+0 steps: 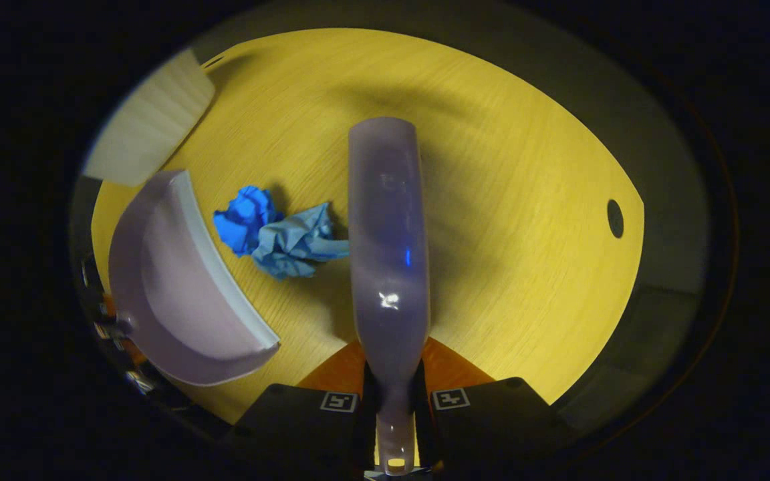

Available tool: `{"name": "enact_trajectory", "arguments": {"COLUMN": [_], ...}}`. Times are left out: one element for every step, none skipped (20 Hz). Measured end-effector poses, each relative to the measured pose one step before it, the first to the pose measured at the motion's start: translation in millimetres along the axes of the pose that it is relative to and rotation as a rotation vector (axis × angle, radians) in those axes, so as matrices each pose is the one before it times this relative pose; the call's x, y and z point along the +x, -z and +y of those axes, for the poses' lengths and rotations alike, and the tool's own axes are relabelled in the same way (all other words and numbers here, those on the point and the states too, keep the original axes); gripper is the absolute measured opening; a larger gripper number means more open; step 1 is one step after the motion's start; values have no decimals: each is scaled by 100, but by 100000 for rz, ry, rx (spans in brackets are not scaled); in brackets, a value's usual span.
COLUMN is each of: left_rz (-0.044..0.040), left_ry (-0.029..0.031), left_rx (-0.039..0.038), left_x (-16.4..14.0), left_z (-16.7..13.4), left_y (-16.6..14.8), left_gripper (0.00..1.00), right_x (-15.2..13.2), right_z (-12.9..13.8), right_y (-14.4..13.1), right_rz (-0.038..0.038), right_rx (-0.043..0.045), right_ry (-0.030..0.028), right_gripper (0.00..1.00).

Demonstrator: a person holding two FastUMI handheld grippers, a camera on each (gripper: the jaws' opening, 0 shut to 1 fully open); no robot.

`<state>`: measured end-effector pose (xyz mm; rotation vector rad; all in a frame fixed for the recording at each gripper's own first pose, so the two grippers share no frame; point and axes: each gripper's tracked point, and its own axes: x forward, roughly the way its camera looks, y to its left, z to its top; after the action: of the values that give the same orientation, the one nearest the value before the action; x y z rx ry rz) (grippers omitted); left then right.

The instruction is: Pick up the small broom and dustpan from the desktop, sweep the trash into the dustpan with the broom, and then empty the trash into the garbage bin.

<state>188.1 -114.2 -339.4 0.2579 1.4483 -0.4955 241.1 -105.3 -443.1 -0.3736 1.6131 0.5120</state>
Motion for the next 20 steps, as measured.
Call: {"name": "enact_trajectory", "arguments": {"left_rz": [-534, 915, 544, 915, 585, 538, 508, 335, 315, 454, 1428, 646, -23, -1179, -2229, -3545, -4588, -2107, -4470, -4705], "left_ry": [891, 139, -84, -30, -192, -341, -420, -569, -640, -979, -1161, -683, -708, -21, 347, 273, 517, 1383, 1284, 653], "left_rx": [1600, 1921, 1628, 1221, 1306, 1930, 1686, 2277, 2776, 3853, 3699, 3631, 2047, 349, -269, -1146, -1392, -1481, -1286, -987], "left_x": [-170, 78, -20, -113, 5, -115, -25, -88, -78, 162, -4, -77, -146, -65, -163, -1, -97, -63, -61, -825], "left_z": [-200, 154, 20, -54, -58, 155, 153, 99, 91, 134, 108, -2, 11, -26, -152, 214, -178, -195, -497, -668], "left_y": [-254, 72, -76, -4, -45, -146, -56, -183, -43, 230, 160, -256, -235, -67, -166, -84, -291, 375, 75, 155], "left_gripper": [29, 30, 29, 29, 29, 30, 30, 29, 29, 29, 29, 29, 29, 30, 29, 29, 29, 29, 29, 29], "right_x": [-19, 225, 33, -12, 77, 167, -31, -274, -6, -108, -58, -233, -323, 17, -221, -578, -970, -1222, -1099, -435], "right_z": [396, 242, 405, 64, 358, 134, 122, -116, -508, -581, -535, -138, 234, -242, -1191, -1452, -1923, -1776, -1845, -1557], "right_y": [455, 89, -116, -155, -201, 286, 193, -45, 20, -341, -145, -25, 95, 136, -365, -273, 168, -386, -346, -446], "right_rz": [1274, 468, 209, 150, -227, 589, 1059, 239, 431, 155, 300, 893, 1044, 41, -1668, 25, 1169, -1251, -2504, -3277], "right_rx": [-3359, -2569, -2201, -2375, -2727, -3005, -3442, -3823, -3265, -3085, -1726, -999, -1538, -2967, -3543, -221, 4212, 6847, 6851, 6019], "right_ry": [-2287, -2473, -2050, -1406, -2277, -2064, -1375, -835, -232, -282, -124, -1245, -2302, -1257, 1655, 3173, 3846, 2206, 467, -1], "right_gripper": [26, 26, 26, 26, 26, 26, 26, 26, 26, 27, 27, 26, 26, 26, 26, 27, 27, 27, 27, 27]}}
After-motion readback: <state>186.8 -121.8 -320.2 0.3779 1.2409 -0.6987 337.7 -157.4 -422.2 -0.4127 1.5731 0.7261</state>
